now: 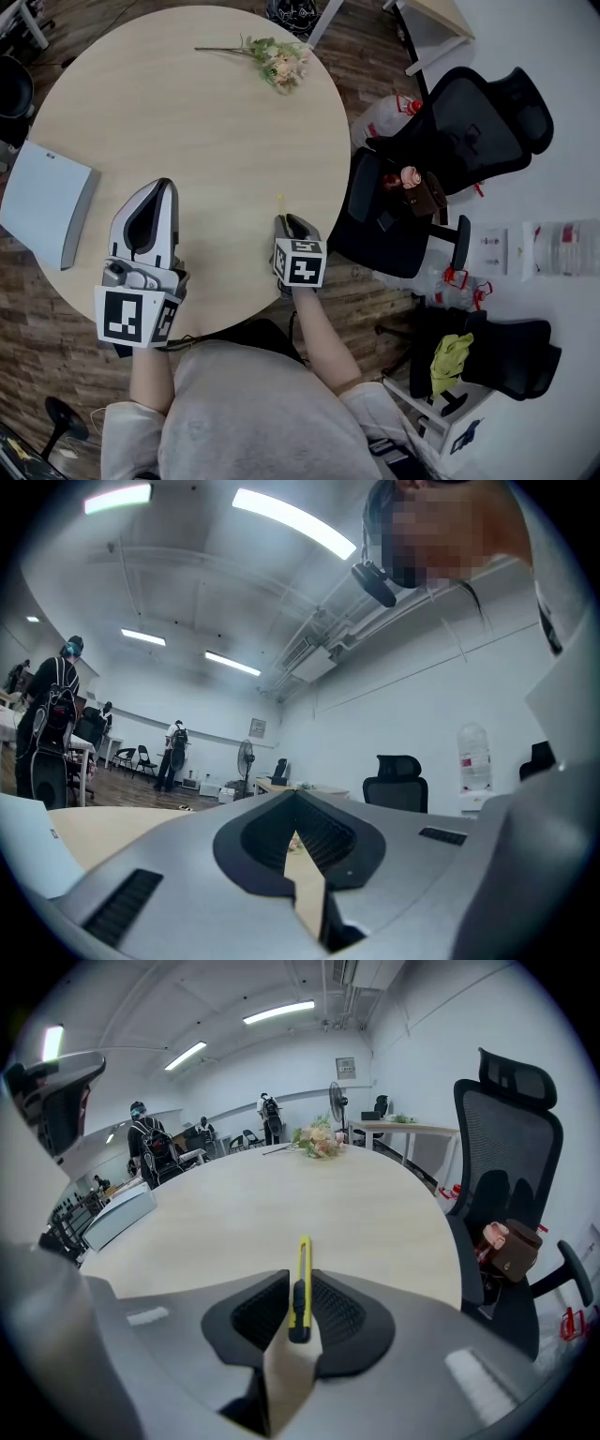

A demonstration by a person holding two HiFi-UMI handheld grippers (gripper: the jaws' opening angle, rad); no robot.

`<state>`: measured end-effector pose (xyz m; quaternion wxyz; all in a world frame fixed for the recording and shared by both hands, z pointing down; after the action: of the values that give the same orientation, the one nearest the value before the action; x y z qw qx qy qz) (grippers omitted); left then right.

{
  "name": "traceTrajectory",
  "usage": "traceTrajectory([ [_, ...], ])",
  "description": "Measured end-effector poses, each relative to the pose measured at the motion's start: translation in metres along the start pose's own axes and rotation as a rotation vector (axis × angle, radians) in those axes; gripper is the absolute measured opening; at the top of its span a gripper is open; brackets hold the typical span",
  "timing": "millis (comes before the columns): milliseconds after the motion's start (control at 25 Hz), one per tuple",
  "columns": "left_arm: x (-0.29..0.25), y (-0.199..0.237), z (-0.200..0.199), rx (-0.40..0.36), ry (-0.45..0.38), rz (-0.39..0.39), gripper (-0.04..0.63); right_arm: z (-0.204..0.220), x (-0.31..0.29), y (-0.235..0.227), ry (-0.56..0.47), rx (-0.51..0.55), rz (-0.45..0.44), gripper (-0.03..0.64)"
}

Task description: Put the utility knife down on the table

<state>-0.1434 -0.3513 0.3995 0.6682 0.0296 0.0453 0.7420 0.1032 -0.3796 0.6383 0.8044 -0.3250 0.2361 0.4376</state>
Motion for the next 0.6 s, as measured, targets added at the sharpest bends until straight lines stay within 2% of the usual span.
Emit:
traceTrajectory([
  [200, 0.003, -0.005, -0.009, -0.003, -0.025, 0.013, 0.008, -0.010, 0.014, 0.002, -0.045, 0.012, 0.001, 0.081],
  [360, 0.009, -0.010, -0.019, -0.004, -0.053, 0.012, 0.008, -0.023, 0.030, 0.009, -0.094, 0.047, -0.010, 0.011],
  [600, 0.027, -0.017, -0.033, -0.014, -0.083, -0.005, 0.008, -0.037, 0.063, 0.025, -0.174, 0.089, -0.053, 0.011],
])
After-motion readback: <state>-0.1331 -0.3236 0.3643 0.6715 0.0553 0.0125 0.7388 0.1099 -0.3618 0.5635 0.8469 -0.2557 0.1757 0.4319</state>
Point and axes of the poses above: the fingertips, and each gripper's own axes: x backward along the fingers, y to its left, z out of its underside, the point moved 6 cm from there along x, backward along the fingers, and after that the axes turned 13 degrees about -z, right-handed, at the moved point
